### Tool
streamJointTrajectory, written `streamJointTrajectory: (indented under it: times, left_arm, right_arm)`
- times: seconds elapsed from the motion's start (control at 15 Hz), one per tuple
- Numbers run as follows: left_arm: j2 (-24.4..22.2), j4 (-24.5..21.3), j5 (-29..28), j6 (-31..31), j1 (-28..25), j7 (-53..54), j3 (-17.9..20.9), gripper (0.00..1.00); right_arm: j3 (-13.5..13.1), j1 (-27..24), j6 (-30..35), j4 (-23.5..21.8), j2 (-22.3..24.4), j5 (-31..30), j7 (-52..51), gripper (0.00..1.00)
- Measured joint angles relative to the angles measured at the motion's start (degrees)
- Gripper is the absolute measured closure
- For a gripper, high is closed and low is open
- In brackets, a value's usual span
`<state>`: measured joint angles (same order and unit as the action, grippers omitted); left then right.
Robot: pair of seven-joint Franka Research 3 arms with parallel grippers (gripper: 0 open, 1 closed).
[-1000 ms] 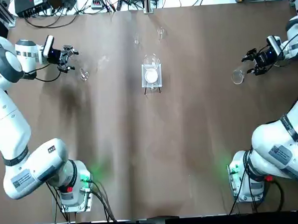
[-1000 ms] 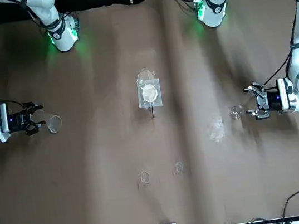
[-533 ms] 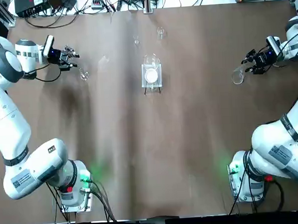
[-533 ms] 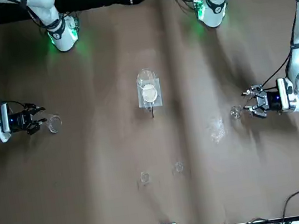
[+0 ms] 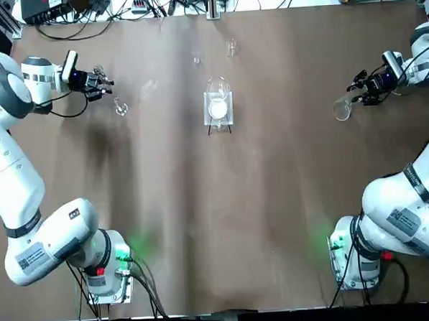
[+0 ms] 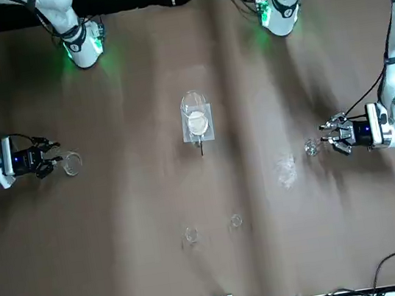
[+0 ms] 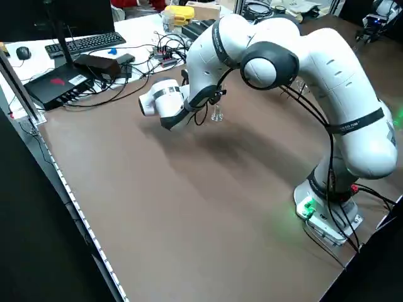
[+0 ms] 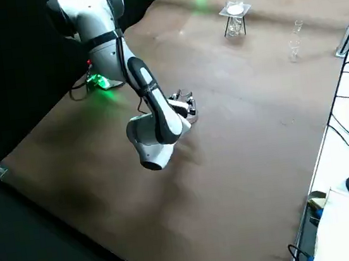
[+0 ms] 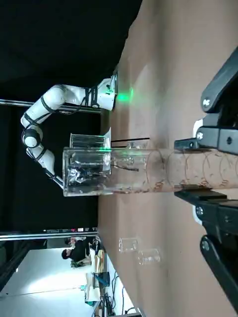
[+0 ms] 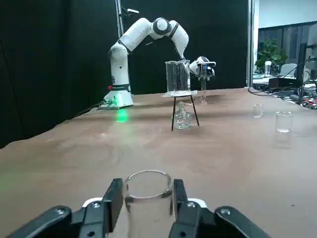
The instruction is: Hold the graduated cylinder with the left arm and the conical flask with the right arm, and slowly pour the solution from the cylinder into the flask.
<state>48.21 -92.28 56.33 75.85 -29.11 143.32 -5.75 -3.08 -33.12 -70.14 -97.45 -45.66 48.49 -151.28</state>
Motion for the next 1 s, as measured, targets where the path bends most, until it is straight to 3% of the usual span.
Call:
streamJointTrajectory:
  times: [0.47,0.73,1.0]
  left_arm:
    - [-1.5,0.8,0.0,-0.1,0.0,-2.3,0.0,0.66]
    - [-8.1,1.0,0.0,-0.5,0.2,-7.4,-0.9,0.66]
    - [-15.5,1.0,0.0,0.2,4.0,-16.2,-1.3,0.66]
  right_arm:
    - [0.2,0.2,0.0,0.0,-0.1,0.6,-1.0,0.51]
    - [0.1,0.2,0.0,0.1,-0.4,1.4,-2.3,0.51]
    - [0.1,0.1,0.0,0.3,-1.1,1.8,-2.6,0.51]
